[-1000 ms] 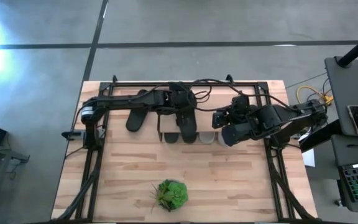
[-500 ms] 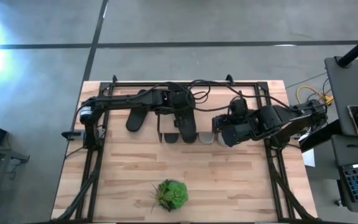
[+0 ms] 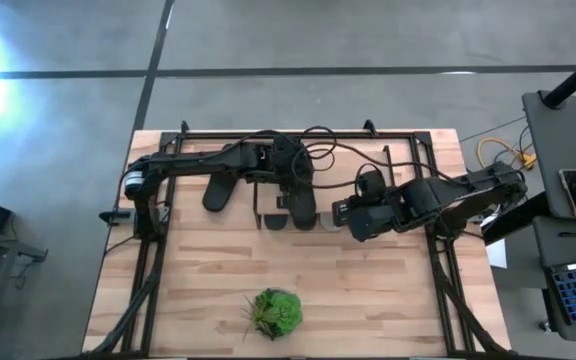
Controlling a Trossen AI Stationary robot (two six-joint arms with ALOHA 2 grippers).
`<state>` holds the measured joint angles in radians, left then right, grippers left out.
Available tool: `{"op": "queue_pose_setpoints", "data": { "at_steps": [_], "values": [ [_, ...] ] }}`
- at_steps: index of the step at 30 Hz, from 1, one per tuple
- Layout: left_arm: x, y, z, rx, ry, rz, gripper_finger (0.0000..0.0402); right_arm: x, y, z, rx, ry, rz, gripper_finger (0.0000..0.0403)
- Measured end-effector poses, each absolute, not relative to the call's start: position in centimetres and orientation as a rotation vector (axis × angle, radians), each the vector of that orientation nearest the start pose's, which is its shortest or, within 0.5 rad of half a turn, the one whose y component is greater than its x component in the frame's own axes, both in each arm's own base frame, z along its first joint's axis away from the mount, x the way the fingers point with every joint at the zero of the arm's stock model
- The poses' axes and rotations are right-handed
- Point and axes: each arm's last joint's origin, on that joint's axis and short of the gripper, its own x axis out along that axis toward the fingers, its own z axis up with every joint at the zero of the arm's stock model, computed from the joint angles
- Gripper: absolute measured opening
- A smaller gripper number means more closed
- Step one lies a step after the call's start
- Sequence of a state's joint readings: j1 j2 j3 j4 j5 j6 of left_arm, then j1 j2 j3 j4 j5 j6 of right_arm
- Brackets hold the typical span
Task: Pick and place slides into the shelf
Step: Put the black slide on the shelf
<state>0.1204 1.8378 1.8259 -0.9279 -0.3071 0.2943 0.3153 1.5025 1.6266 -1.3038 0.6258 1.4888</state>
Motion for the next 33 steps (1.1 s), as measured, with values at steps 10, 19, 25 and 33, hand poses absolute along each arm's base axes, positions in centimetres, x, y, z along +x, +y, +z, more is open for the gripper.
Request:
{"op": "queue_pose_setpoints", "data": {
  "at_steps": [10,19,25,33],
  "values": [
    [37.3,4.6,36.2,0.366,0.924,0.256,0.0087,26.5,6.6,36.0,0.843,0.614,-0.972,0.0008],
    [34.1,3.7,38.1,0.334,0.972,0.198,0.0087,27.1,6.6,36.3,0.854,0.591,-0.916,0.0008],
    [29.6,2.7,39.6,0.461,1.048,0.223,0.0086,27.1,6.6,36.3,0.844,0.58,-0.923,0.0008],
    [23.1,2.5,37.0,0.512,1.061,0.406,0.0086,27.2,6.4,36.3,0.816,0.574,-0.927,0.0008]
  ]
}}
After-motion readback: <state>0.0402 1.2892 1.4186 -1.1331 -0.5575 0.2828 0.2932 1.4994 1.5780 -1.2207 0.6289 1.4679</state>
